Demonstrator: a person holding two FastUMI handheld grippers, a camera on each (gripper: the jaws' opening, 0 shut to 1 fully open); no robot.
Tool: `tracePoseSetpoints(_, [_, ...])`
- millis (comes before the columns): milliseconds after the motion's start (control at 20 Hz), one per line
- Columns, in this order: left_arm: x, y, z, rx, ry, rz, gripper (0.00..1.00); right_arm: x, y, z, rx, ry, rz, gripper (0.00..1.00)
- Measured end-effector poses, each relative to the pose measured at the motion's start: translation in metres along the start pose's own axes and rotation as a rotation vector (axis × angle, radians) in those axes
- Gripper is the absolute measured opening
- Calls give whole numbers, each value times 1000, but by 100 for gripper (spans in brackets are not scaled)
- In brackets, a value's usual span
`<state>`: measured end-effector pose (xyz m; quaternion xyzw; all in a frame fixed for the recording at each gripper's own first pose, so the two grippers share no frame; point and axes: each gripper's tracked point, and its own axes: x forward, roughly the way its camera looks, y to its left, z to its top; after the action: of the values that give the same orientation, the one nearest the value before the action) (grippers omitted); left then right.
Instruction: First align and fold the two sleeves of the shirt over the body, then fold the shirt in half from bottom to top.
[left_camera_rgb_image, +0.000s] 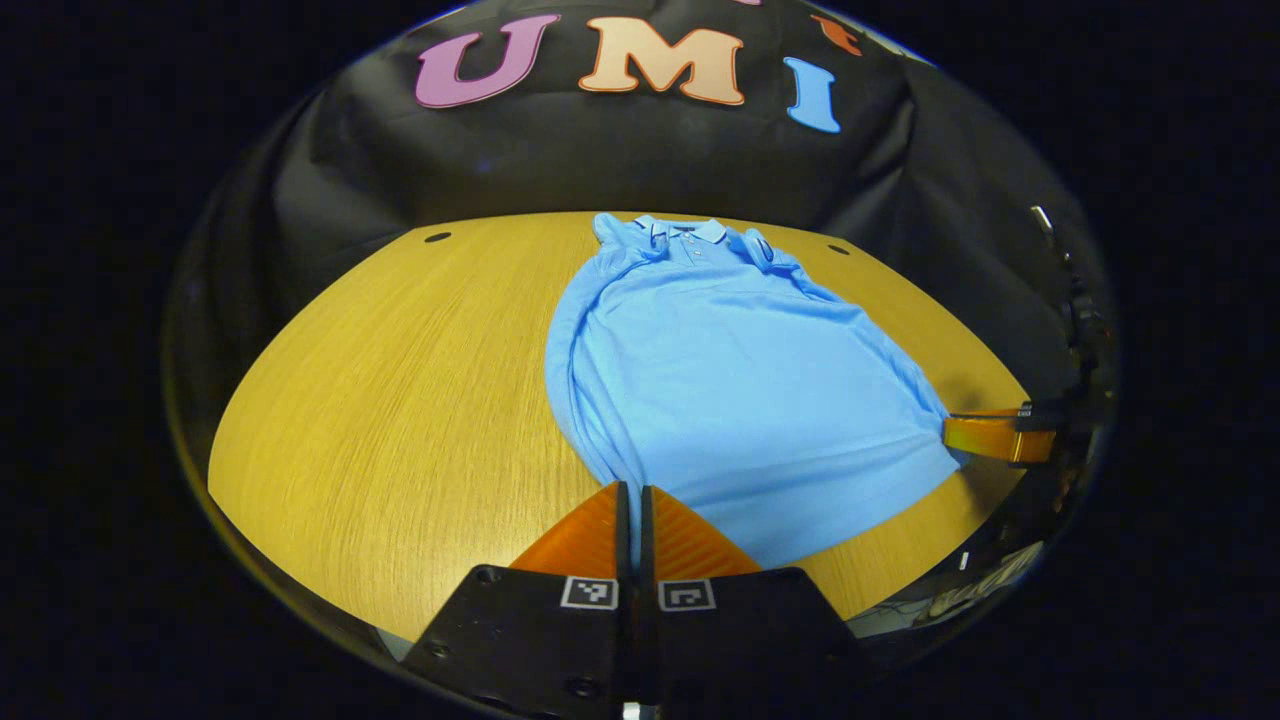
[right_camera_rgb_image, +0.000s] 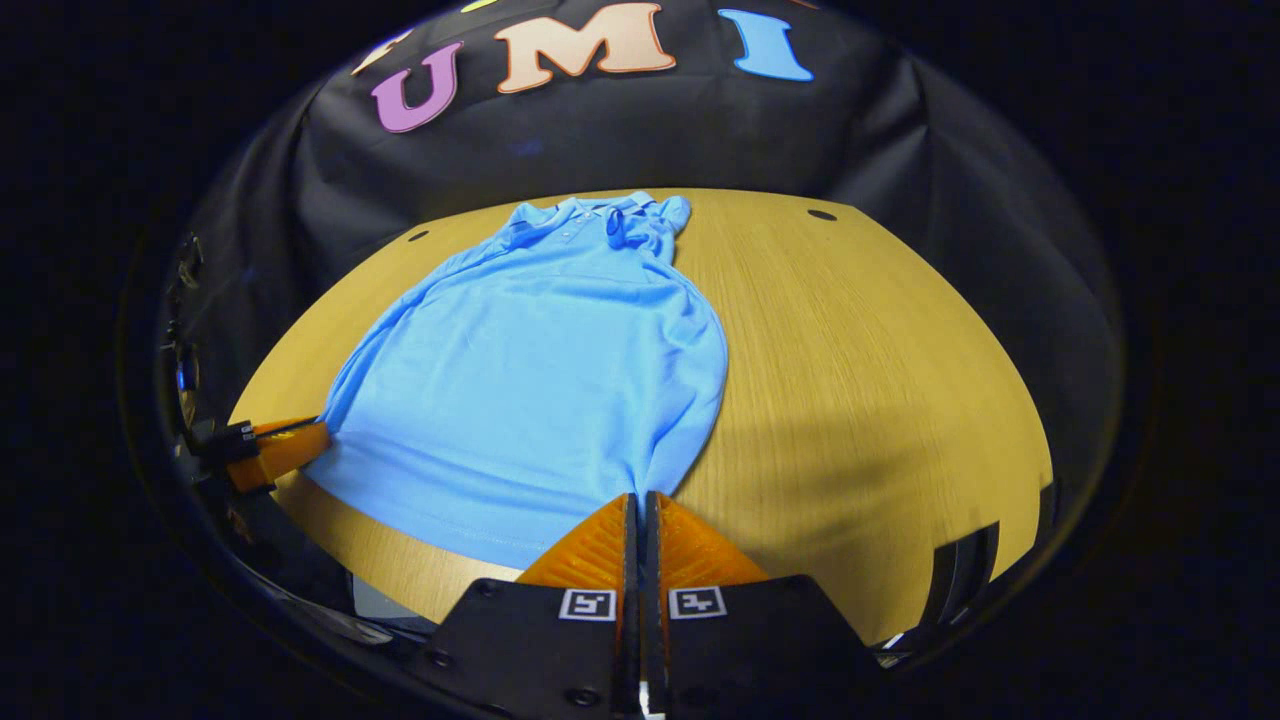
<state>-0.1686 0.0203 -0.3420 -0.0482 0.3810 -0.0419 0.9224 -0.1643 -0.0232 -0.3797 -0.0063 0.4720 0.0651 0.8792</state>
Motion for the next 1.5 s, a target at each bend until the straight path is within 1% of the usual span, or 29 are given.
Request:
tracePoseSetpoints(100, [0,-1,0,-49,36,-10,0,0,3,0,12,7,-1,2])
tracePoseSetpoints(200, [-1,-1,0,-94,91,-16,0,0,4,0,38,22,1,3])
tracePoseSetpoints(250, [-1,1,5,-104,98,-13,0,-2,5,7,51,15,4,3])
tracePoseSetpoints(300, [-3,3,14,-112,93,-15,0,-4,6,15,63,0,10,3])
tracePoseSetpoints(350, [-4,1,23,-118,82,-27,0,-6,8,26,71,-20,15,0])
tracePoseSetpoints(400, [-5,1,34,-120,61,-35,0,-9,10,35,71,-35,19,3])
tracePoseSetpoints(450, [-5,-2,42,-120,59,-55,0,-11,12,47,67,-58,22,2])
tracePoseSetpoints(500, [-5,-3,52,-123,46,-62,0,-12,14,59,59,-81,27,0])
tracePoseSetpoints(550, [-5,-1,62,-129,35,-65,0,-13,15,70,51,-97,30,3])
tracePoseSetpoints(700, [-1,-2,96,-161,0,-82,0,-14,21,110,43,-156,36,3])
tracePoseSetpoints(750, [2,0,109,-158,-11,-83,0,-14,21,123,49,-175,37,0])
tracePoseSetpoints(850, [6,4,132,-134,-39,-83,0,-12,21,146,60,-209,33,0])
tracePoseSetpoints(900, [10,6,144,-120,-48,-82,0,-10,22,159,70,-227,33,3])
tracePoseSetpoints(1250, [42,13,222,-53,-123,-100,0,9,16,237,131,-318,16,2])
tracePoseSetpoints(1500, [74,19,272,-13,-162,-111,0,33,17,289,127,-370,5,2])
